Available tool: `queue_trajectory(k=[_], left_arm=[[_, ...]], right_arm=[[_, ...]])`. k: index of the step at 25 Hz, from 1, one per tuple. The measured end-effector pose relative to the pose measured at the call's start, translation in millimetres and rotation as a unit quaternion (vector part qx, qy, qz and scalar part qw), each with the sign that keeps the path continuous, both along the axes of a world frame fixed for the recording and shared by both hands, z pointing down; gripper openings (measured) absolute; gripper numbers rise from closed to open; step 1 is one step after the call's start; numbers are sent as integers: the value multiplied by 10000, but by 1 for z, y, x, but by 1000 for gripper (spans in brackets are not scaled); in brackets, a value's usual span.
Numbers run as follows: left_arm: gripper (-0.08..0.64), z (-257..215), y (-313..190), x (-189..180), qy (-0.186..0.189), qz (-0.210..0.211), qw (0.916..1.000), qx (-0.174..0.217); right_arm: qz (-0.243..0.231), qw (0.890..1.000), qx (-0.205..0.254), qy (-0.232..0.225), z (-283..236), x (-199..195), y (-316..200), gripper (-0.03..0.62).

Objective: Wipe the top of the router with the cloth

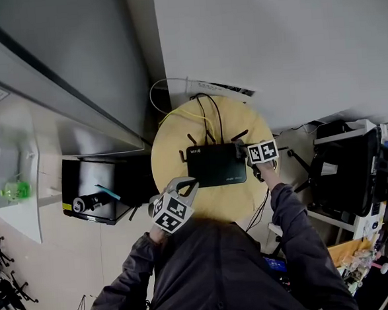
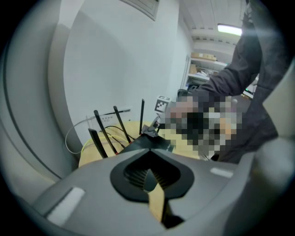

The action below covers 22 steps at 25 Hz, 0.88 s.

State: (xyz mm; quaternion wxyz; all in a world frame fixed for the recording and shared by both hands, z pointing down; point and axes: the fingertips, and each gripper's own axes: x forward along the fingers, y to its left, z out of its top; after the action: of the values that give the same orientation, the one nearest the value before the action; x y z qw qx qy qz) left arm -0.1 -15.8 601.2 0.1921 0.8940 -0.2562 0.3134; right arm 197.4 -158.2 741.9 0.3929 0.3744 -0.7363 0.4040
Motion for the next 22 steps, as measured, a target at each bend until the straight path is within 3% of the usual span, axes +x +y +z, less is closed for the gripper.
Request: queue_trajectory(k=[5,13,17,22], left_arm=[[2,0,3,-4,-6,8,10000,-10],[2,-1,10,-17,-23,23,10000,9],[2,-2,13,-26,-51,-14,10000,16],[2,-3,18,-37,-78,-72,9999,29]], right_arm=[[75,9998,178,88,-10,-14,4,28],[-472,9946,167,-913,-28,-151,45,28],[-796,9919,58,-985,-22,-199,58,28],[-912,9923,-83,-831,-6,-215,65,28]])
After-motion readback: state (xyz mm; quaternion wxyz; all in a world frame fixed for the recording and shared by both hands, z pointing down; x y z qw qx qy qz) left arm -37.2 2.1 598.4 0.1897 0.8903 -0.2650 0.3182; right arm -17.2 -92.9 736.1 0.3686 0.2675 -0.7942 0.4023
